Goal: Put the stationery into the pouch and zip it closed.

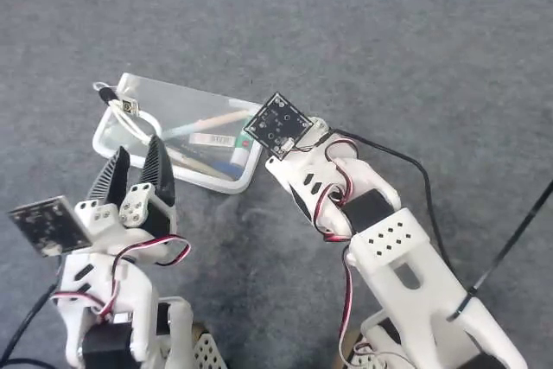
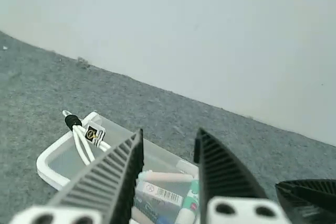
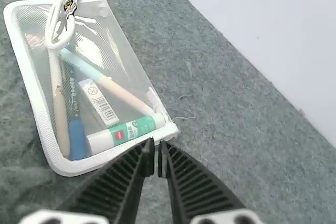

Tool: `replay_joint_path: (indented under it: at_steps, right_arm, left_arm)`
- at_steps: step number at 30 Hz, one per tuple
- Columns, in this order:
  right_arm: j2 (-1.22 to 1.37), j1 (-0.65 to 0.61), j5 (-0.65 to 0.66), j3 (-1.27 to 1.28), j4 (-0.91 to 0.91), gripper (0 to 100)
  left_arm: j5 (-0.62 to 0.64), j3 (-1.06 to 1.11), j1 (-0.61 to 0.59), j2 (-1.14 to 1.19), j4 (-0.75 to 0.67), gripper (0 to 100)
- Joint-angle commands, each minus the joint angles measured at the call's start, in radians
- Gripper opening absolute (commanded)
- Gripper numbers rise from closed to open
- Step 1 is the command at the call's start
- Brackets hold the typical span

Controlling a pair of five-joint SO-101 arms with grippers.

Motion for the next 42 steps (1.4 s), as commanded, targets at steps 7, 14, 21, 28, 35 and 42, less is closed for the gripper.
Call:
replay_joint_path:
  at_steps: [7, 14, 21, 28, 35, 42]
  right_arm:
    - [-0.059, 0.084, -0.051, -0.012, -0.047, 0.6]
    - [-0.242, 0.114, -0.118, 0.083, -0.053, 0.6]
    - [-0.429, 0.113, -0.118, 0.242, -0.17, 0.6]
    - [-0.568, 0.113, -0.118, 0.334, -0.213, 0.6]
    - [-0.628, 0.113, -0.118, 0.354, -0.209, 0.6]
    - [-0.63, 0.113, -0.12, 0.356, -0.213, 0.6]
  left_arm:
    - [-0.018, -0.053, 0.003, -0.014, -0.034, 8]
    - [-0.078, -0.048, 0.037, -0.014, -0.049, 2]
    - [-0.114, -0.047, 0.103, -0.014, -0.041, 1]
    - [-0.114, -0.047, 0.107, -0.014, -0.041, 1]
    - [-0.114, -0.048, 0.107, -0.014, -0.041, 1]
    - [-0.112, -0.053, 0.107, -0.023, -0.041, 1]
